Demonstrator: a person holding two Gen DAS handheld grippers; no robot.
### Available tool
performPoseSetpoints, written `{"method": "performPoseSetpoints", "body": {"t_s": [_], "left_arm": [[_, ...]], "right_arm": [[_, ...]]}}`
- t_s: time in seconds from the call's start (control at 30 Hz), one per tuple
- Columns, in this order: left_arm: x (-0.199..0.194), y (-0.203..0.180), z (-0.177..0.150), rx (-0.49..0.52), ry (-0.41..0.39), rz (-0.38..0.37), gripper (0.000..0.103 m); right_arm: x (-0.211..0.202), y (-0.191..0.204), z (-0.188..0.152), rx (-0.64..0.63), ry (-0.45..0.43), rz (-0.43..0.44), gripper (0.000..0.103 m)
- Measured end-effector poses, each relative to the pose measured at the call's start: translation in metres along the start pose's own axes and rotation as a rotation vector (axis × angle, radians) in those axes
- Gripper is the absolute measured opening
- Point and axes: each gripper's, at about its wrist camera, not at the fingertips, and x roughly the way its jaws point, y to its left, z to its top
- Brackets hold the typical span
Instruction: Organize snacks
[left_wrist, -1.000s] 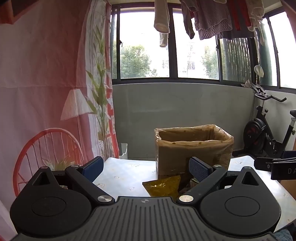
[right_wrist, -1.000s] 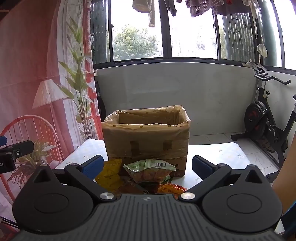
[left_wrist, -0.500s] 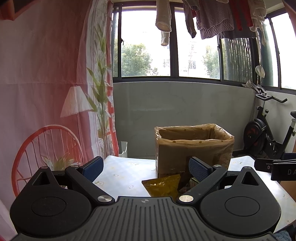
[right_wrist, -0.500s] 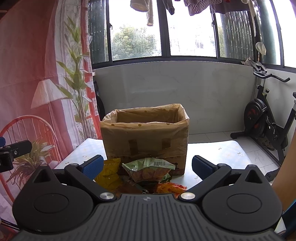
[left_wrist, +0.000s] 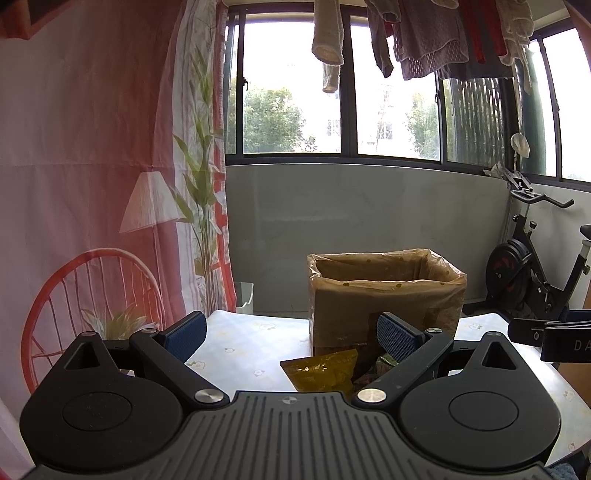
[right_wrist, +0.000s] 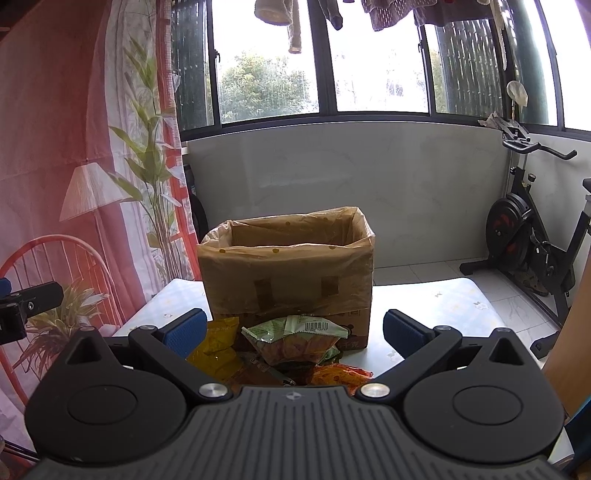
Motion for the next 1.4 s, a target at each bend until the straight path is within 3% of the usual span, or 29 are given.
{"method": "performPoseSetpoints", "body": {"t_s": [1.4], "left_arm": [[-0.001, 0.0001, -0.0012, -0.009, 0.007, 0.009, 0.1]], "right_arm": [[0.0031, -0.0007, -0.0024, 0.002, 0.008, -0.001, 0.103]]}}
